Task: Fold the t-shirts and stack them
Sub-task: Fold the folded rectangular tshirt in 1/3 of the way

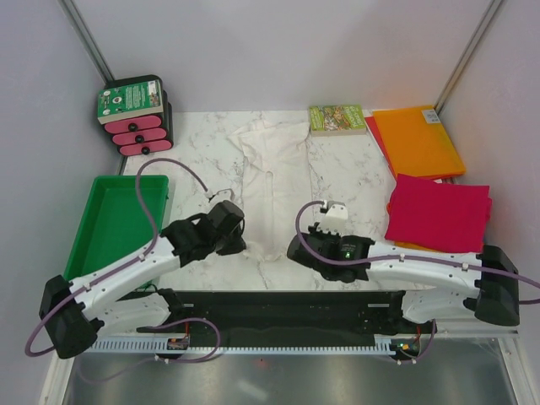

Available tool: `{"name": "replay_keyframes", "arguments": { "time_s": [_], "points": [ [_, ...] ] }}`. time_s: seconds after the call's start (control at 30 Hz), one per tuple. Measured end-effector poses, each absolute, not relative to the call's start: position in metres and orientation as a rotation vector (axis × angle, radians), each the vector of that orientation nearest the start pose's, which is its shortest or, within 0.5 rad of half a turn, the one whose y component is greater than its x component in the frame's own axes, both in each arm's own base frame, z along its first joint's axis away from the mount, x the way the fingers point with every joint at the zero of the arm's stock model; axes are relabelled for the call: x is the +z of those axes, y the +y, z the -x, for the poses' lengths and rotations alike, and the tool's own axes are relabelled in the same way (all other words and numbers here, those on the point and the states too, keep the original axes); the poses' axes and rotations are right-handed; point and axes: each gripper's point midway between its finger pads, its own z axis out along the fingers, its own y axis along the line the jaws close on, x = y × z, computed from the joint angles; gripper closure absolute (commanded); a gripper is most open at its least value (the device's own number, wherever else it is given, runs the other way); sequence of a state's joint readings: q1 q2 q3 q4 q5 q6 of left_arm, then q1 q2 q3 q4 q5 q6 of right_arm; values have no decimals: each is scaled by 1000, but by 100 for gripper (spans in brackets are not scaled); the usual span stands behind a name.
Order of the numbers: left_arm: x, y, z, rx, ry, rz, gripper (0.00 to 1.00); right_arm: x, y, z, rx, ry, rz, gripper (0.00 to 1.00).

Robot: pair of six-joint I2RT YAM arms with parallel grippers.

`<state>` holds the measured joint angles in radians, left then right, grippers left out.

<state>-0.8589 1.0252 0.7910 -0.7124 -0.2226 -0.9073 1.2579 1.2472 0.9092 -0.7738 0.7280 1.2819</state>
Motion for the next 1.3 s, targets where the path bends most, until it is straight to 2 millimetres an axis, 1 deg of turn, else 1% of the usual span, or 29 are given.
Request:
{"name": "replay_keyframes", "arguments": {
  "time_s": [0.07,0.17,0.27,0.3,0.33,0.37,0.47,0.57,0.67,0.8,0.93,1.03,1.13,1.3],
  "points": [
    [124,-198,-189,-401,2530,134,98,128,225,-189,185,2287,-255,100],
    [121,-197,-210,-322,2535,127,98,123,202,-222,78,2273,-289,100],
    [113,-189,-239,-256,2544,157,98,112,187,-254,4,2281,-313,100],
    [111,-187,-251,-237,2539,167,98,107,185,-265,-17,2291,-311,100],
    [110,-185,-261,-222,2539,173,98,102,190,-272,-24,2302,-289,100],
    [108,-183,-275,-199,2539,179,98,97,188,-287,-48,2311,-290,100],
    [106,-181,-309,-155,2535,183,98,88,199,-319,-83,2328,-249,100],
    [106,-182,-340,-126,2525,175,98,87,212,-349,-79,2323,-222,100],
    [107,-184,-365,-112,2514,168,98,90,221,-370,-71,2313,-201,100],
    [106,-184,-387,-104,2512,172,98,92,227,-393,-57,2302,-193,100],
    [98,-189,-407,-111,2525,176,98,85,225,-409,-61,2313,-194,100],
    [88,-190,-417,-103,2541,179,98,76,223,-419,-75,2327,-194,100],
    [77,-191,-421,-93,2561,177,98,68,221,-426,-85,2340,-193,100],
    [69,-192,-434,-84,2574,176,96,58,222,-434,-102,2353,-175,100]
  ]
}}
